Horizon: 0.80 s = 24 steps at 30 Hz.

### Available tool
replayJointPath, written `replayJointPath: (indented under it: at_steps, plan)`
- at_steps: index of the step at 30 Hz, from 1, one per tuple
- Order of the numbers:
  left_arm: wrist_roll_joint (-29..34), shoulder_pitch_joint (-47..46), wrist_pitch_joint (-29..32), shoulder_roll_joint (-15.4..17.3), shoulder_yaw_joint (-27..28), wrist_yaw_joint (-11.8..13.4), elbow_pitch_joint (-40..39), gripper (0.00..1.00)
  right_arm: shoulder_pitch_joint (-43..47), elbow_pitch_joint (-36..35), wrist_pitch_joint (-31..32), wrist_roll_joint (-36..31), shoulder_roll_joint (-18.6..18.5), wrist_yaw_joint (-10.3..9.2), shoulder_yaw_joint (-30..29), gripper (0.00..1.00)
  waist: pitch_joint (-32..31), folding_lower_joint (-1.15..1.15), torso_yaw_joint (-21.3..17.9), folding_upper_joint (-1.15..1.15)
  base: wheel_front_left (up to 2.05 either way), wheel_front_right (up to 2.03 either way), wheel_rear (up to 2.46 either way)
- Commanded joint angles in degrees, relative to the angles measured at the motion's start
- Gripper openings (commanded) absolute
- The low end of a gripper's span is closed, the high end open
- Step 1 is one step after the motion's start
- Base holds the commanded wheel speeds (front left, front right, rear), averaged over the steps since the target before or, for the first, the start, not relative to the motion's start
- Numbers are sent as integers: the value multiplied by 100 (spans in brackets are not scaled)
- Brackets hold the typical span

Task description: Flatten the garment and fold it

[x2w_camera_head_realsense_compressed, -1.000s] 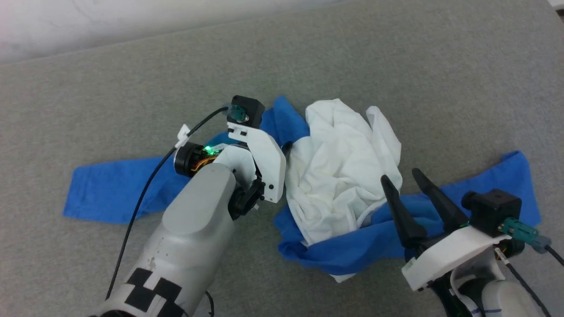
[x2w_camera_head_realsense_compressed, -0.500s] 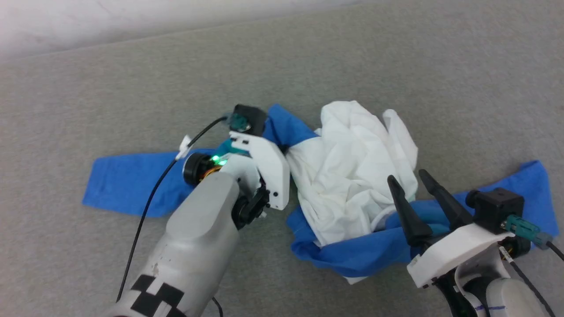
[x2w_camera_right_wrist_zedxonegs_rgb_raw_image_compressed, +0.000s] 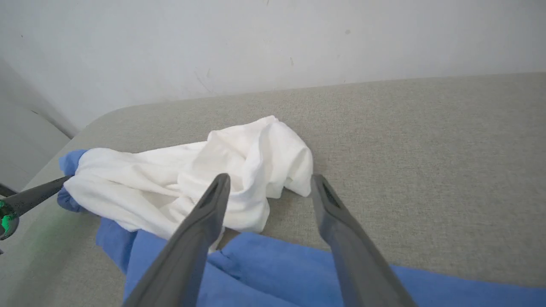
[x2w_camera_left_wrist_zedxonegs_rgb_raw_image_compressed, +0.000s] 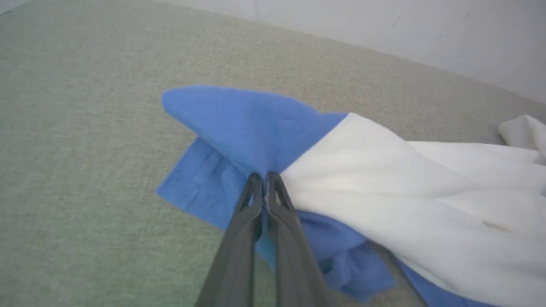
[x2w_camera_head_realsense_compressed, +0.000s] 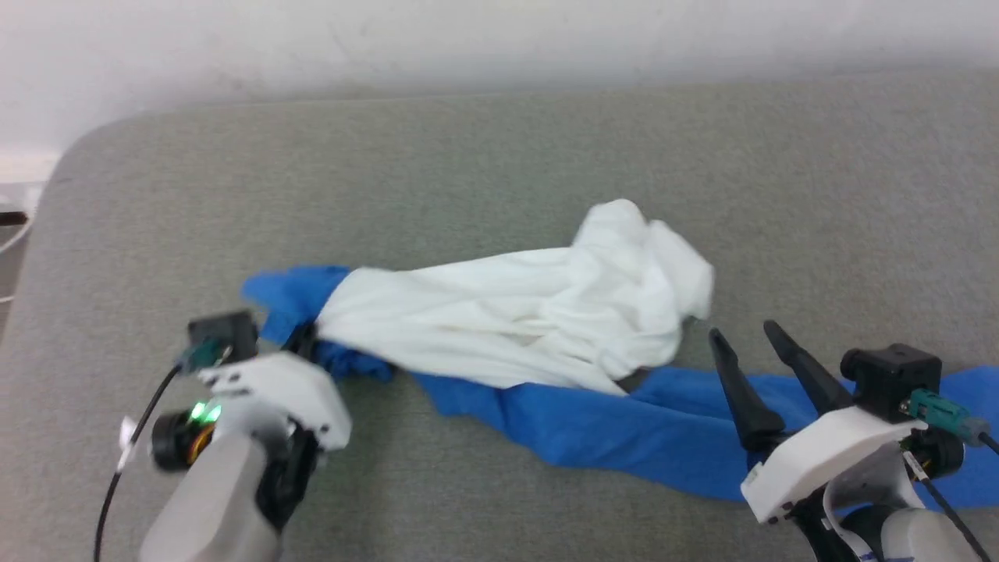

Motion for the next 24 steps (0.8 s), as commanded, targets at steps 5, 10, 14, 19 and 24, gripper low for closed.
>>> replayJointPath:
  at_steps: [5, 10, 14, 19, 24]
  plan:
    - [-248, 927, -7, 202, 244, 304, -758, 92, 175, 15, 256, -78, -3, -5, -106, 100, -325, 1, 391, 1, 0, 0, 0]
    - [-291, 1476, -615, 195, 426, 316, -1520, 100, 134, 124, 388, -239, -3, -5, -56, 100, -352, 1, 488, 1, 0, 0, 0]
    - [69, 1573, -1280, 145, 543, 378, -1936, 100, -148, 318, 433, -325, -3, -5, 75, 100, -285, 1, 614, 1, 0, 0, 0]
    - [852, 1537, -1388, -108, 871, 412, -2613, 100, -833, 897, 689, -336, -3, -5, 163, 100, -106, 1, 808, 1, 0, 0, 0]
    - [1471, 1617, -1391, -543, 1150, 173, -3002, 100, -1570, 1840, 1471, -164, -3, -5, 68, 100, 128, 1, 1007, 1, 0, 0, 0]
